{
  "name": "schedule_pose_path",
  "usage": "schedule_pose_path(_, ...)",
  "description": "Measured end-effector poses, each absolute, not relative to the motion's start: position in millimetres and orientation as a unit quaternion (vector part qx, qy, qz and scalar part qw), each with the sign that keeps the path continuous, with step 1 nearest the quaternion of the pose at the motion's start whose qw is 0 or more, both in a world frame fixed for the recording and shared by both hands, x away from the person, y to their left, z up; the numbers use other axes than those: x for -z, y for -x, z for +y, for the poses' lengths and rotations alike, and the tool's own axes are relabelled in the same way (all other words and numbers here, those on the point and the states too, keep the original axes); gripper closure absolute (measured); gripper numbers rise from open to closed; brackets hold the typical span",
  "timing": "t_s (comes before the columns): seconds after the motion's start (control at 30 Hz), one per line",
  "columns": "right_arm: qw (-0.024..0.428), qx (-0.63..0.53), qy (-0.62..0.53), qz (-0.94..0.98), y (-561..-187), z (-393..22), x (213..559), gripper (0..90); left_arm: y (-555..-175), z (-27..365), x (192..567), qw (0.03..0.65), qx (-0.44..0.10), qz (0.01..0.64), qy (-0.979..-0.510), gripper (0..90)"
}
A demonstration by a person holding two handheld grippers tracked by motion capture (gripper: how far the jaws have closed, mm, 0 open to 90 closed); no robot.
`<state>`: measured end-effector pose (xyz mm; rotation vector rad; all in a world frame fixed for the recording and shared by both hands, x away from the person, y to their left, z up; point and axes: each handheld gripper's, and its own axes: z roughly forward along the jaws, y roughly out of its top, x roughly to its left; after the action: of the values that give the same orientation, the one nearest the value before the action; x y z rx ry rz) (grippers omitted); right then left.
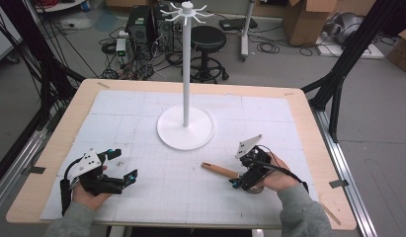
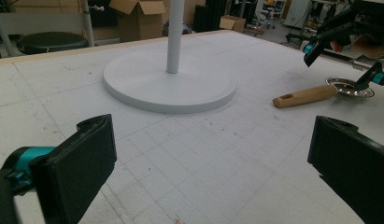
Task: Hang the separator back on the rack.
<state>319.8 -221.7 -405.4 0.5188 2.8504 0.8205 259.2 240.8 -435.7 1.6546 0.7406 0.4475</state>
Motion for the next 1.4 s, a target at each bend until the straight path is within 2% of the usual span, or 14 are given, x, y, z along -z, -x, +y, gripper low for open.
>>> schedule_pose_path(0.07, 0.065, -0.261, -0.169, 0.948, -320, -221, 406, 15.6, -259, 241, 436, 0.595, -0.192, 0.317, -0.713, 1.8)
schedule_pose_path(0.13, 0.062, -0.261, -0.168, 0.949, -320, -221, 407, 18.8, -259, 240, 436, 0.595, -0.19, 0.319, -0.713, 1.8)
schedule_pose_path(0.17, 0.052, -0.264, -0.17, 0.948, -321, -222, 407, 24.8, -259, 241, 436, 0.595, -0.189, 0.319, -0.713, 1.8)
schedule_pose_path(0.63, 0.032, -0.244, -0.182, 0.952, -322, -225, 413, 48.6, -259, 240, 436, 0.593, -0.188, 0.319, -0.716, 1.8)
schedule_pose_path(1.1, 0.019, -0.222, -0.186, 0.957, -322, -223, 417, 59.2, -260, 240, 437, 0.592, -0.187, 0.319, -0.716, 1.7)
schedule_pose_path(1.4, 0.022, -0.213, -0.191, 0.958, -321, -223, 417, 62.6, -260, 241, 437, 0.592, -0.186, 0.319, -0.717, 1.7)
